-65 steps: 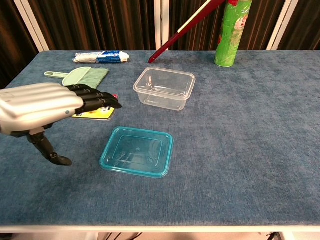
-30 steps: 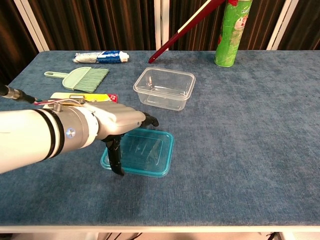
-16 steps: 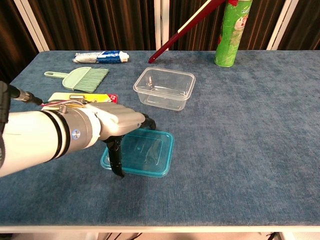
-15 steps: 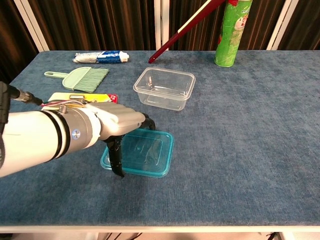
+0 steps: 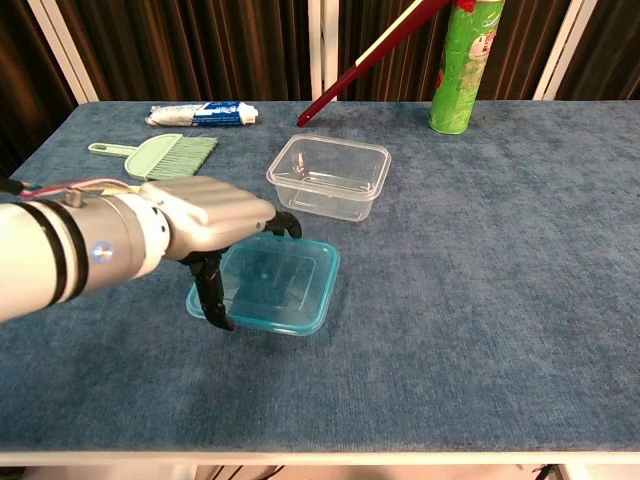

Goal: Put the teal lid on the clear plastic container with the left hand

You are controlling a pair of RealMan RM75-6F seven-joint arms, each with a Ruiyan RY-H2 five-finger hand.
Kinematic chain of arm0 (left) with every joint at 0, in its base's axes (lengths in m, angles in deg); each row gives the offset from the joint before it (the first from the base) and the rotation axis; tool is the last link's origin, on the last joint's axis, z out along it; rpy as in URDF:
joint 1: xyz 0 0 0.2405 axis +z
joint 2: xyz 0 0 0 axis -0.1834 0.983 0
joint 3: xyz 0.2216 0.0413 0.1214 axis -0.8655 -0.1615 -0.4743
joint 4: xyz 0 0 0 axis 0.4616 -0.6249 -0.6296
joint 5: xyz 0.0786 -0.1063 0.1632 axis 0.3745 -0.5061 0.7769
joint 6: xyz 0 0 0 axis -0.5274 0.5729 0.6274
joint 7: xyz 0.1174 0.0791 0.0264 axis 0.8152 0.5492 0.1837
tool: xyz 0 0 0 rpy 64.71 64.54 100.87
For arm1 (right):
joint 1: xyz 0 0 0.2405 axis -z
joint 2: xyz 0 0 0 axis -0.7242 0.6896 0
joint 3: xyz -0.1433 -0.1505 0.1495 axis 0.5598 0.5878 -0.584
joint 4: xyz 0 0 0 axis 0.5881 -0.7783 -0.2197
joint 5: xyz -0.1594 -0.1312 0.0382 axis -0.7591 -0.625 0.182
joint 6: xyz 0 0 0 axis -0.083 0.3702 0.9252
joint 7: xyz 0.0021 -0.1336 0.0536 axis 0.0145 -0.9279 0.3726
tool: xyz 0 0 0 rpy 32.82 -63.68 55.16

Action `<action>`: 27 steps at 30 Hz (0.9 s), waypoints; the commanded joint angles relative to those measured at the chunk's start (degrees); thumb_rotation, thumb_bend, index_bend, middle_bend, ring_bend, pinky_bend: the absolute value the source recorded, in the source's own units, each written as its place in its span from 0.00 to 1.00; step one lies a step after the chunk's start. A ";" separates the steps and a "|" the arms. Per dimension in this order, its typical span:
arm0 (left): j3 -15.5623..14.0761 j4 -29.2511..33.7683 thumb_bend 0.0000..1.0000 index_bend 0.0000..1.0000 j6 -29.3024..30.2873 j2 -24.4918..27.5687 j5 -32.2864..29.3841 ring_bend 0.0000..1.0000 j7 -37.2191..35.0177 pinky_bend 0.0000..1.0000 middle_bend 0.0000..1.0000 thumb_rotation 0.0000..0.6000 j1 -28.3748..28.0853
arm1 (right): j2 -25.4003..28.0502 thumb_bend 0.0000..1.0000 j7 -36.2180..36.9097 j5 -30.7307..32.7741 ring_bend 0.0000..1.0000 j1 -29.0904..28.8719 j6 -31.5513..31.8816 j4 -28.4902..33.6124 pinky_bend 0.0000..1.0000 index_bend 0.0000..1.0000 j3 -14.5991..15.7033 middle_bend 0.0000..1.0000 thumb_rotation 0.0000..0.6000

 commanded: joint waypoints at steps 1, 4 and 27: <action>-0.03 3.64 0.21 0.34 -0.31 4.96 3.37 0.15 -3.14 0.25 0.27 1.00 1.20 | 0.30 0.03 -0.52 -0.21 0.00 0.41 0.60 0.60 0.00 0.00 -0.06 0.07 1.00; 2.04 4.15 0.20 0.34 -3.41 8.85 5.06 0.15 -6.02 0.24 0.27 1.00 0.58 | 0.53 0.03 -1.29 -0.53 0.00 0.91 1.34 1.37 0.00 0.00 -0.06 0.07 1.00; 7.94 -35.86 0.23 0.32 -41.50 2.67 3.21 0.12 -17.72 0.08 0.25 1.00 -24.61 | 2.13 0.03 -7.95 1.20 0.00 4.55 3.05 7.98 0.00 0.00 -0.13 0.07 1.00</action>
